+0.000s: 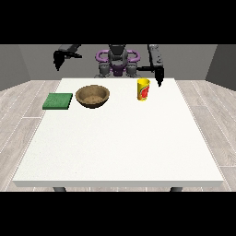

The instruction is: Pick the cup and pour the ball into the bowl, then pick the bowl and place it on the pad

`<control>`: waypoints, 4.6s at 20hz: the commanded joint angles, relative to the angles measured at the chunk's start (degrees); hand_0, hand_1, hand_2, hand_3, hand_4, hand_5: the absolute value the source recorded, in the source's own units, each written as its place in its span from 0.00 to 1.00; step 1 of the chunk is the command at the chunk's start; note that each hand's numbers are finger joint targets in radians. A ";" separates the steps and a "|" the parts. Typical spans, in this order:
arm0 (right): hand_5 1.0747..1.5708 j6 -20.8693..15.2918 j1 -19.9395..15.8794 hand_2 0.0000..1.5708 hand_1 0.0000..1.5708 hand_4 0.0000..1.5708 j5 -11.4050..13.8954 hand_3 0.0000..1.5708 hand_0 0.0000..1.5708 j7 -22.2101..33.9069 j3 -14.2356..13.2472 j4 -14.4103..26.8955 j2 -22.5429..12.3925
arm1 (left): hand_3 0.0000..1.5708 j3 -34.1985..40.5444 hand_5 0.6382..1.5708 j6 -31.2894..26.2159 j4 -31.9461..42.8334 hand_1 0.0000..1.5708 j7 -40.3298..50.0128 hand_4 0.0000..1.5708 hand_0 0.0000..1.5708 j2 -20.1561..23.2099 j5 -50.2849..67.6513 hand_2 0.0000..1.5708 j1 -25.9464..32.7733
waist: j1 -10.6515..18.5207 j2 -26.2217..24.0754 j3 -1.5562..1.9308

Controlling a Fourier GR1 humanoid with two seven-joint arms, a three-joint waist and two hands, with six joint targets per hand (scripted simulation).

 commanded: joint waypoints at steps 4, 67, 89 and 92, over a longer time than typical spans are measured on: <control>1.00 3.78 -0.67 0.00 0.00 0.00 -1.97 0.00 0.00 -1.83 -0.93 1.70 -1.11 | 0.00 2.09 0.94 4.29 16.31 0.00 -14.68 0.00 0.00 -1.18 -2.37 0.00 -5.29 | -2.84 3.78 -0.02; 1.00 13.27 -5.63 0.00 0.00 0.00 -1.54 0.00 0.00 -8.26 -8.12 31.70 -10.34 | 1.00 -40.84 0.73 20.24 34.49 0.95 47.04 0.96 0.95 4.59 -76.90 1.00 -44.18 | -2.86 -12.43 0.17; 0.99 10.13 -7.74 0.00 0.00 0.07 -2.30 0.00 0.00 -3.39 -7.56 32.34 -8.15 | 1.00 -42.55 0.63 11.97 33.20 0.94 45.60 0.95 0.94 2.88 -87.09 1.00 -47.02 | 1.56 -12.67 -0.28; 0.99 9.85 -6.76 0.00 0.00 0.07 -2.88 0.00 0.00 -4.39 -8.97 32.36 -8.86 | 1.00 -32.08 0.59 19.01 29.02 0.83 50.15 1.00 0.83 1.59 -77.31 1.00 -42.87 | 3.91 -11.44 -0.63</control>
